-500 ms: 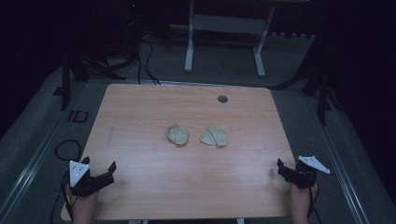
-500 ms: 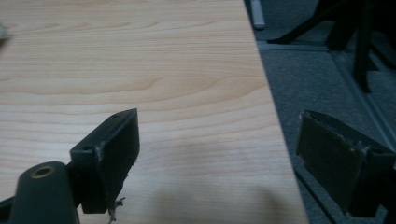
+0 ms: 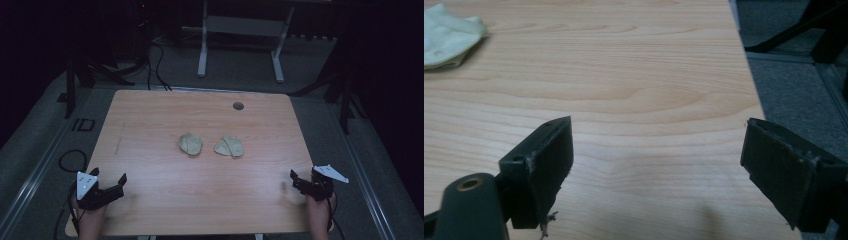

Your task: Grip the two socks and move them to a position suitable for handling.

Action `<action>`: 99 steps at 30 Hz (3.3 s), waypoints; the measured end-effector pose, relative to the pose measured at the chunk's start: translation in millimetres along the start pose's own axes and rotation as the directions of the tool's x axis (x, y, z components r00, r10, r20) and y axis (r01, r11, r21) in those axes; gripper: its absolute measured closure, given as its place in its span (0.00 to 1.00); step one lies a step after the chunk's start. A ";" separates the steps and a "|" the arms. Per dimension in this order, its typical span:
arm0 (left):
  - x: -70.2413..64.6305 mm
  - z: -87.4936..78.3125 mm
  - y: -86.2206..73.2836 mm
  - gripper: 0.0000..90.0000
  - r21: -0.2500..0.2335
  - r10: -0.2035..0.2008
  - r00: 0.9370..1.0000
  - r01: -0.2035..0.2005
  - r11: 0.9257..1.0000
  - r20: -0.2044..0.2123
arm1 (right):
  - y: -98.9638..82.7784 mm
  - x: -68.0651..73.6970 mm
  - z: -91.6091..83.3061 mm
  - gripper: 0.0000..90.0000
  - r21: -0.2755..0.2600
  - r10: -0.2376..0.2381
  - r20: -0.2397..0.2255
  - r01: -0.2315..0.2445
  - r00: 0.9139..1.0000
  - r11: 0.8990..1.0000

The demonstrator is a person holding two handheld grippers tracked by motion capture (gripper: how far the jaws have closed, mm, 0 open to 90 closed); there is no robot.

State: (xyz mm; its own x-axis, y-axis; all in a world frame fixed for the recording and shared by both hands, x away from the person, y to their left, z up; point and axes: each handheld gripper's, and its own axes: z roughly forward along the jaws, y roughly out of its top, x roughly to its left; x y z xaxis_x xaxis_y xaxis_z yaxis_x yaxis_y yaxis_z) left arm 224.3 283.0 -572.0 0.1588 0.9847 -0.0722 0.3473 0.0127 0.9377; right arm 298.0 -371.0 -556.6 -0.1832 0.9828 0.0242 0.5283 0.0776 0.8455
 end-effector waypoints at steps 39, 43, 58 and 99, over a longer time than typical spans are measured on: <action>-11.2 1.2 3.5 0.02 -0.034 -0.026 0.995 0.030 0.999 0.091 | 86.1 117.8 68.3 0.16 0.108 -0.119 -0.331 0.162 0.936 0.981; -12.3 2.1 3.1 0.02 -0.029 -0.017 0.995 0.020 0.999 0.096 | 91.4 131.6 77.7 0.16 0.117 -0.136 -0.360 0.189 0.923 0.975; -8.2 1.9 2.9 0.02 -0.026 -0.025 0.995 0.027 0.999 0.101 | 102.9 185.3 134.7 0.32 0.216 -0.257 -0.370 0.351 0.893 0.911; -21.0 15.3 5.4 0.02 0.032 -0.027 0.989 0.022 0.999 0.142 | 110.5 224.2 23.7 0.93 0.093 -0.384 -0.406 0.456 0.829 0.885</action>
State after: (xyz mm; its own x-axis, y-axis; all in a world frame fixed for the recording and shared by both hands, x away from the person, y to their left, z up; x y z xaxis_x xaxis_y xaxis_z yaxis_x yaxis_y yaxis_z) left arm 237.0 259.8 -570.6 0.2795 0.9492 -0.1447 0.3804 0.0289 0.9244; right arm 335.0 -138.1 -470.4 -0.6915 0.7170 -0.0882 0.4614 0.5323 0.7098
